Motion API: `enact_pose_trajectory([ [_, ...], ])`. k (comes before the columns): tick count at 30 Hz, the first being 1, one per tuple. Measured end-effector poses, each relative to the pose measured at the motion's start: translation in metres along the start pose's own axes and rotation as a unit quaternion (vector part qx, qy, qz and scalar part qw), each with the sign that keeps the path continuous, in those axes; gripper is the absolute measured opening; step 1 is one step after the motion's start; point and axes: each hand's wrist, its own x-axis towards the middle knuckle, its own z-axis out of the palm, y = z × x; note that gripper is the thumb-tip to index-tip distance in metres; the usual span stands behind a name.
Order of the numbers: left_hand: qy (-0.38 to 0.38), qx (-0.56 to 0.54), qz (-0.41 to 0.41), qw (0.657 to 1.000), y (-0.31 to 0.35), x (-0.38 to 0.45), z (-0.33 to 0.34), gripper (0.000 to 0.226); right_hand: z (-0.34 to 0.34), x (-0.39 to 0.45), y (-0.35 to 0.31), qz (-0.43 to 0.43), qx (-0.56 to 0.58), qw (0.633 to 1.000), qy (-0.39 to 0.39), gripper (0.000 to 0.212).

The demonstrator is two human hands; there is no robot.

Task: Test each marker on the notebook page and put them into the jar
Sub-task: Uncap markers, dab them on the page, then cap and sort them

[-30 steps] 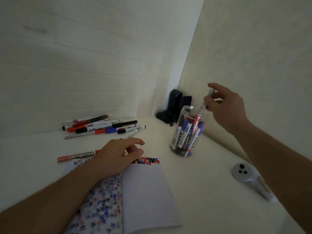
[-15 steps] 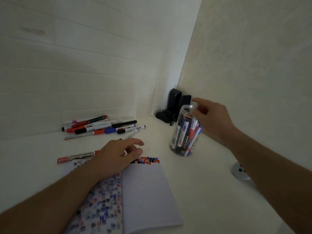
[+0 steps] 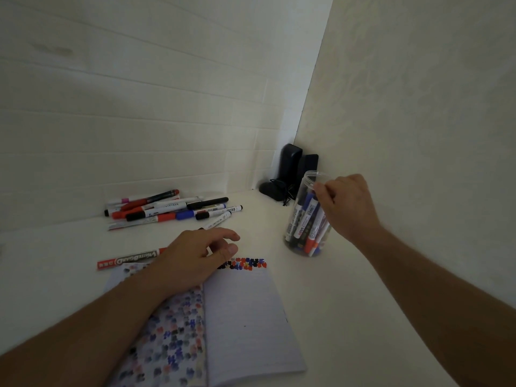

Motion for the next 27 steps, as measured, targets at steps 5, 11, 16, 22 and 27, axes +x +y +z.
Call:
enact_pose_trajectory([
  [5,0.006,0.015,0.003,1.000,0.001,0.001,-0.001,0.026,0.000,0.000,-0.001,0.028,0.049,0.998,-0.012,0.023],
  [11,0.061,0.182,0.036,0.981,-0.002,0.008,-0.025,0.020,-0.010,-0.020,-0.016,0.026,0.166,0.963,0.209,0.024],
  [16,-0.063,0.261,-0.127,0.955,-0.019,0.005,-0.077,0.052,0.019,-0.063,-0.088,-0.078,0.289,0.944,-0.136,0.020],
  [22,-0.134,0.270,-0.245,0.922,-0.036,-0.004,-0.102,0.034,0.057,-0.085,-0.142,-0.184,0.227,0.918,-0.270,0.056],
  [27,-0.070,0.324,-0.212,0.919,-0.030,0.005,-0.091,0.017,0.057,-0.089,-0.147,-0.243,0.130,0.922,-0.272,0.067],
])
